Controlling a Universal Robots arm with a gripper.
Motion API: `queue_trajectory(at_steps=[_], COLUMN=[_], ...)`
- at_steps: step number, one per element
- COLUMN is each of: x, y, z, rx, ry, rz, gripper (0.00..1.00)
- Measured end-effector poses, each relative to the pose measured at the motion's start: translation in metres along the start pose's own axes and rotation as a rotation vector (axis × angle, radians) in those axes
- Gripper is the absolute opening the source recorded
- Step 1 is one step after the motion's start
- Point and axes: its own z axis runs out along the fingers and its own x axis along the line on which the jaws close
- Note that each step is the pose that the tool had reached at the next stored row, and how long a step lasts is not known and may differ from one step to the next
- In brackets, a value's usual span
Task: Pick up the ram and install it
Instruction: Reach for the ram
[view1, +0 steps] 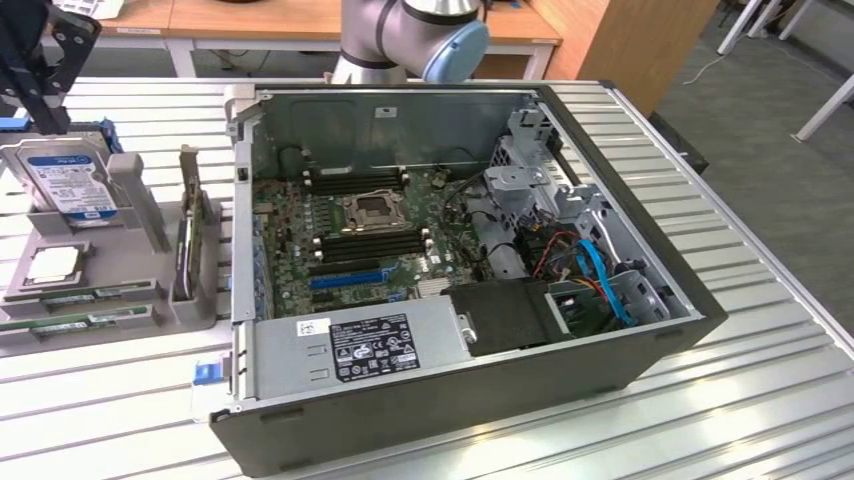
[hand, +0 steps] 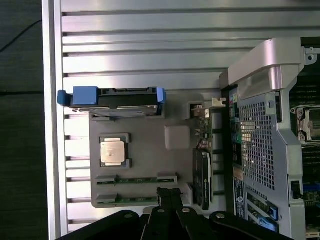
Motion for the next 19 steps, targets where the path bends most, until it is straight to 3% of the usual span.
queue_trajectory(at_steps=[19], x=[0.025], y=[-0.001], z=[-0.0001], rx=[0.0], ry=[0.0001], rz=[-0.002], gripper=[0.1])
